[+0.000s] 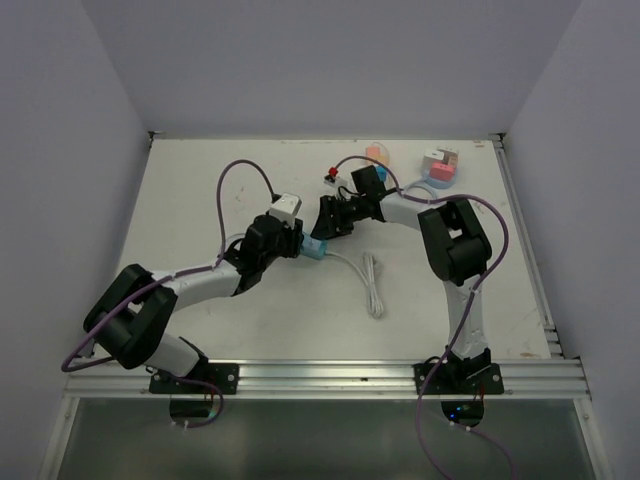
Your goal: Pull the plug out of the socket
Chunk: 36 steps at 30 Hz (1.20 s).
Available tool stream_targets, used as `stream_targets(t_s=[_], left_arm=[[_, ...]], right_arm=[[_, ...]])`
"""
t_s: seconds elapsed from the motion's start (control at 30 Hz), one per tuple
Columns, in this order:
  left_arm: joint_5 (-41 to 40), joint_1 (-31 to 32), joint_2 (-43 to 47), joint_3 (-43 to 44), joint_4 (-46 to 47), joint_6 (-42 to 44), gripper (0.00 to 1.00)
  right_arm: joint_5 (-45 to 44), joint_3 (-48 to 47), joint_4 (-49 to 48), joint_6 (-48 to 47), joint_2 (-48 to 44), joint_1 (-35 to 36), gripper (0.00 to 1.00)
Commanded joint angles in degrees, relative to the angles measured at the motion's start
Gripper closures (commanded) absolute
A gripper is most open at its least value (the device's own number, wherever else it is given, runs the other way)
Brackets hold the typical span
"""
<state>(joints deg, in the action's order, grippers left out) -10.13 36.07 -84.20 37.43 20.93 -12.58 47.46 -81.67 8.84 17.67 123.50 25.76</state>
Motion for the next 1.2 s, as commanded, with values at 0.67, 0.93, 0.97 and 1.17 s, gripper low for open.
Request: stream_targets(t_s=[0.67, 0.93, 0.97, 1.17], left_arm=[[1.96, -0.13, 6.42, -3.85, 15.28, 0.62, 1.0], [0.46, -0.22, 9.76, -3.95, 12.83, 0.01, 1.0], [0.46, -0.22, 9.85, -3.68, 11.95, -0.16, 1.0], [-0.32, -0.13, 11.78, -2.01, 0.18, -4.2, 1.0]], right_arm=[[1.86, -2.53, 3.71, -2.99, 1.21, 0.96, 1.0], [-4.22, -2.53, 5.05, -4.49, 1.92, 0.61, 1.0], [-4.48, -2.36, 4.87, -4.31, 2.09, 0.52, 1.0], [-6.59, 1.5, -1.1, 1.13, 0.69, -2.73, 1.0]])
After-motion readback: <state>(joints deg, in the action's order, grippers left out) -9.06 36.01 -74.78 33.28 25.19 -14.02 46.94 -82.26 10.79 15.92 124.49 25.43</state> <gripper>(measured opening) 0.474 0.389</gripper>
